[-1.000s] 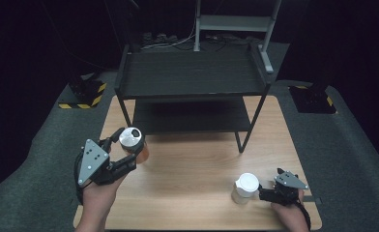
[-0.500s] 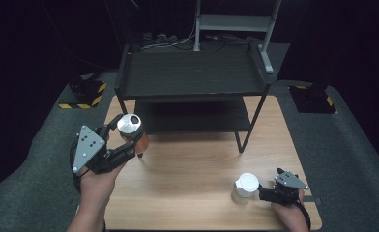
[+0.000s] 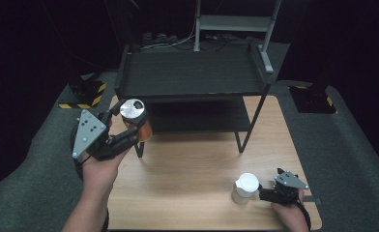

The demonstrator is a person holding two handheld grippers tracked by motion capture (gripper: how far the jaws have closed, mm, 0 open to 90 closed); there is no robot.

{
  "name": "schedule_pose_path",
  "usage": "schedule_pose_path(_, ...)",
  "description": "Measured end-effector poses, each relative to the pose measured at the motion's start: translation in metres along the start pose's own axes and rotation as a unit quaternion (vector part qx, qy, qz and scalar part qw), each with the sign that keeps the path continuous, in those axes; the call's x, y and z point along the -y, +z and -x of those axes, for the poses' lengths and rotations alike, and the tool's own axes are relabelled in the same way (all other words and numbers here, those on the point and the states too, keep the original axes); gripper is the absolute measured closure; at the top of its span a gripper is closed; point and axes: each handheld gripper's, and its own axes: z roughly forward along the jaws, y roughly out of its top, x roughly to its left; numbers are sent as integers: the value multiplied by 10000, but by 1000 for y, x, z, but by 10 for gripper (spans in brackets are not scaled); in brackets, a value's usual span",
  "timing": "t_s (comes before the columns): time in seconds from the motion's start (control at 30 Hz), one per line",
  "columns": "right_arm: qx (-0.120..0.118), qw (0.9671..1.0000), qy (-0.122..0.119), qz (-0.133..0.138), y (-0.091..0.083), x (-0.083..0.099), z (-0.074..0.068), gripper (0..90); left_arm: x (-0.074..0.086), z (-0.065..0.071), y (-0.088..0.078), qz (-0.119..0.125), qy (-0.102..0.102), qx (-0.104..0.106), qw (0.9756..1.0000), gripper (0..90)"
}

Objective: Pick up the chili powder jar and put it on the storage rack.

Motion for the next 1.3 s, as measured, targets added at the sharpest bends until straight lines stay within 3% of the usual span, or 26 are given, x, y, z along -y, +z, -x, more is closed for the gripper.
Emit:
schedule_pose_path(0.3,-13,10000,5,1,0,0,1,6,-17,0,14,117,-32,15,9999,347)
schedule_pose_path(0.67,-23,10000,27,9,0,0,1,6,-34,1,29,237,102,-33,9997,347)
schedule_pose_path(1.07,-23,10000,24,13,0,1,1,6,-45,3,50,244,157,-184,9994,347)
schedule_pose_path(1.3,-30,10000,26,21,-1,1,1,6,-50,1,65,278,127,-166,9994,347)
